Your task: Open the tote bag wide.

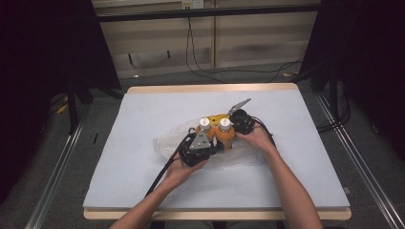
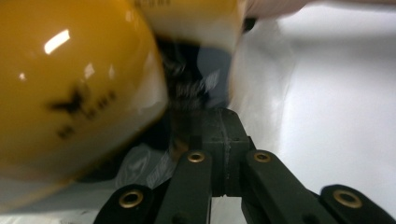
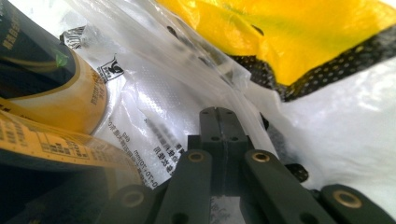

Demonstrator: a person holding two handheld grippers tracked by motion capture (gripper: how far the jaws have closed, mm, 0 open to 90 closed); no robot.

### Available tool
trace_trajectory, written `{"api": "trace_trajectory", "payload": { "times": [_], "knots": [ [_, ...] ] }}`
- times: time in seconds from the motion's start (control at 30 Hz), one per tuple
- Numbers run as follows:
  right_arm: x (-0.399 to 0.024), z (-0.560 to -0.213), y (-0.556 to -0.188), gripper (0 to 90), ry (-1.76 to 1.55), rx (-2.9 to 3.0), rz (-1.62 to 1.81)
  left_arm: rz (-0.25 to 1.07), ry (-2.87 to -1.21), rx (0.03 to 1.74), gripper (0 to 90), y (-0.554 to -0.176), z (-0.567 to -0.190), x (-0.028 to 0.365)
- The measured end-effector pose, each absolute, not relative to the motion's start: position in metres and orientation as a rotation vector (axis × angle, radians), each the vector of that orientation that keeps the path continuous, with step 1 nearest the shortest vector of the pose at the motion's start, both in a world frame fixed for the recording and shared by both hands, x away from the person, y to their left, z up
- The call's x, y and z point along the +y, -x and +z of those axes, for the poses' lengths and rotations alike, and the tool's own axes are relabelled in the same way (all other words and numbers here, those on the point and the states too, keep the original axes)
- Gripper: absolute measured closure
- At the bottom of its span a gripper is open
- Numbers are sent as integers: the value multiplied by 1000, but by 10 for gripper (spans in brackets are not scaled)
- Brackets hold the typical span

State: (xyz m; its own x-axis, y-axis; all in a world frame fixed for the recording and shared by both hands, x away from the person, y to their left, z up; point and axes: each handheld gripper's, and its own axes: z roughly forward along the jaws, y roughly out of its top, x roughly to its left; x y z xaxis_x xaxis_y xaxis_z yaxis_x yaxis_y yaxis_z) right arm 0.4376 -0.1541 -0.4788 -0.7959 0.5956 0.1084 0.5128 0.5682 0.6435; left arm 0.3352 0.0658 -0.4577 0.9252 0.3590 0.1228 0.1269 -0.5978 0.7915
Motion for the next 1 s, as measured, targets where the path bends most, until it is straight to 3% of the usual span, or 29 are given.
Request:
{"api": "trace_trajectory", "payload": {
  "times": [0.3, 0.5, 1.0],
  "knots": [
    [-153, -479, -439, 900, -991, 2654, 1037, 286, -2306, 323, 900, -327, -484, 63],
    [-149, -479, -446, 900, -1022, 2625, 1029, 162, -2325, 310, 900, -325, -482, 68],
    [-124, -480, -474, 900, -1059, 2587, 1002, 88, -2347, 229, 900, -311, -480, 71]
  ]
}}
